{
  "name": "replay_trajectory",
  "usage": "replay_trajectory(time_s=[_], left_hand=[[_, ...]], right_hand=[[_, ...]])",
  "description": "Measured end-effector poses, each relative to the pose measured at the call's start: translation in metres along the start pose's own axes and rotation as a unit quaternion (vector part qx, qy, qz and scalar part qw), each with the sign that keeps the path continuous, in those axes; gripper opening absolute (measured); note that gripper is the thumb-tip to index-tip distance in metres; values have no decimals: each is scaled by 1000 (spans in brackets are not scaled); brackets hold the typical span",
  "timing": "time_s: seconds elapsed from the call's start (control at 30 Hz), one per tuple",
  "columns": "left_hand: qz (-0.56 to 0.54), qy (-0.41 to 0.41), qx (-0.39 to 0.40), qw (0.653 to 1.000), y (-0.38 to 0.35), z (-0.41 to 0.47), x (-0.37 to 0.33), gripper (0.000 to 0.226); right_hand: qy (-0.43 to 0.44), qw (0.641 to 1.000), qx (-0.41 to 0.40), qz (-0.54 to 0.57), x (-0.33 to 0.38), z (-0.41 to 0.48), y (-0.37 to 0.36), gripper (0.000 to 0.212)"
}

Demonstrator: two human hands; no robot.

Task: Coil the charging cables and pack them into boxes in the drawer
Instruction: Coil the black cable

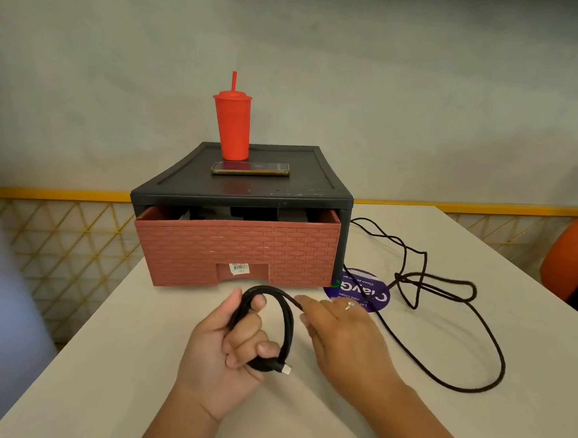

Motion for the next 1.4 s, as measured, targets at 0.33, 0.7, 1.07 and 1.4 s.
replay_trajectory(time_s=[0.33,0.7,1.07,1.4], left_hand=[[98,-217,-164,957,13,-4,-36,46],[678,-281,-277,620,-2,-1,-7,35],[775,-158,-197,579,-3,2,3,39],[721,-98,-217,651,1,2,5,18]], right_hand=[[31,975,196,96,25,-26,-39,49],[89,980,142,105,30,-15,-13,23],[82,996,39,27,-8,-6,4,21],[28,993,-89,-77,-58,-6,18,18]])
Point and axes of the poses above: each hand's wrist, its own z-axis towards the middle knuckle, its own y-axis out of the back of the hand, x = y × z, the point moved 6 cm from there along z, towards the middle knuckle, and after that the axes turned 7 degrees about -x, right-handed, at the moved point
